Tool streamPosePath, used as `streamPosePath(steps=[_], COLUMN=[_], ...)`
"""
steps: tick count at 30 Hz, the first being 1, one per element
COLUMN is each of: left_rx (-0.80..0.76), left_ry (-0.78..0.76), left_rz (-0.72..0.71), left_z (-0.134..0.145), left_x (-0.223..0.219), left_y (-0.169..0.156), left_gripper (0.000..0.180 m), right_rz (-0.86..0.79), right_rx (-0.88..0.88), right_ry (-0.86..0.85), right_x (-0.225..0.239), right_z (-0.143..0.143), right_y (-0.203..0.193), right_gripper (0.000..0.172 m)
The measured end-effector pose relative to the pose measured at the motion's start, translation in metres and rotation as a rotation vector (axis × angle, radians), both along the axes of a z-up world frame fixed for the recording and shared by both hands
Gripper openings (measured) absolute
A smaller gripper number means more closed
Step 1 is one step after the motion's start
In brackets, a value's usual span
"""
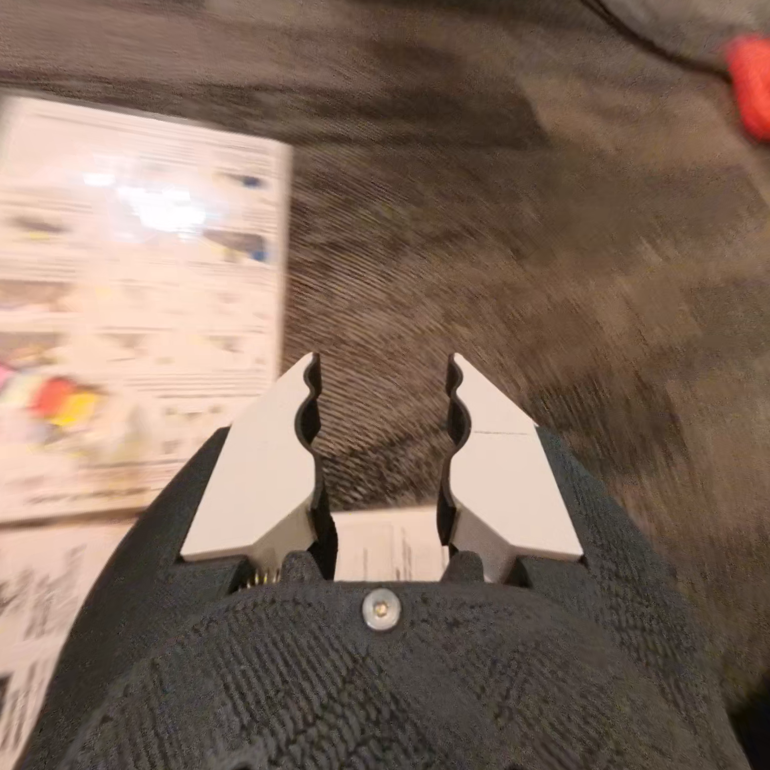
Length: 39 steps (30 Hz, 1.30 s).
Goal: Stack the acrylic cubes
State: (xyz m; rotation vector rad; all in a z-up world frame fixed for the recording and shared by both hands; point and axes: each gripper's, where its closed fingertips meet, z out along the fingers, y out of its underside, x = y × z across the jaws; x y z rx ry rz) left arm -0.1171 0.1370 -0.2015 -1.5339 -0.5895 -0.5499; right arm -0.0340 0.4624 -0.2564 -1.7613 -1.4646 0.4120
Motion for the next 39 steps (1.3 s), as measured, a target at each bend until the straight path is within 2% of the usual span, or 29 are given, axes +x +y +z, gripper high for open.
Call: streamPosePath(steps=[3, 6, 11, 16, 18, 20, 23, 26, 28, 30, 33, 36, 39], left_rx=[0.002, 0.017, -0.015, -0.046, -0.069, -0.104, -0.126, -0.124, -0.118, -0.101, -0.063, -0.027, -0.037], left_ry=[-0.009, -0.025, -0.003, -0.024, 0.002, 0.042, 0.045, 0.050, 0.063, 0.067, 0.060, 0.074, 0.121], left_rz=[0.001, 0.011, 0.002, -0.022, -0.030, -0.033, -0.038, -0.033, -0.028, -0.030, -0.036, -0.022, 0.012], left_z=[0.000, 0.001, -0.007, -0.019, -0.024, -0.031, -0.038, -0.037, -0.034, -0.028, -0.017, -0.005, 0.002], left_x=[0.001, 0.001, 0.007, 0.011, 0.012, 0.013, 0.015, 0.014, 0.014, 0.015, 0.018, 0.015, 0.007], left_y=[-0.001, -0.003, 0.004, 0.017, 0.020, 0.023, 0.024, 0.023, 0.021, 0.018, 0.013, 0.005, -0.006], left_gripper=[0.000, 0.000, 0.000, 0.000, 0.000, 0.000, 0.000, 0.000, 0.000, 0.000, 0.000, 0.000, 0.000], right_rz=[-0.276, -0.450, -0.541, -0.677, -0.707, -0.724, -0.654, -0.515, -0.377, -0.180, 0.107, 0.262, 0.307], right_rx=[-0.122, -0.261, -0.289, -0.375, -0.412, -0.354, -0.315, -0.239, -0.216, -0.272, -0.357, -0.362, -0.384], right_ry=[0.003, 0.042, -0.014, 0.167, 0.146, 0.108, 0.087, 0.088, 0.112, 0.118, 0.013, -0.121, -0.185], right_x=[0.052, 0.073, 0.078, 0.069, 0.066, 0.069, 0.063, 0.057, 0.050, 0.041, 0.047, 0.062, 0.061], right_z=[-0.048, -0.091, -0.151, -0.169, -0.183, -0.187, -0.184, -0.168, -0.150, -0.134, -0.124, -0.113, -0.088], right_y=[0.055, 0.087, 0.128, 0.171, 0.179, 0.185, 0.177, 0.151, 0.115, 0.053, -0.063, -0.161, -0.230], right_gripper=[0.059, 0.059, 0.066, 0.068, 0.064, 0.032, 0.029, 0.028, 0.027, 0.027, 0.026, 0.027, 0.027])
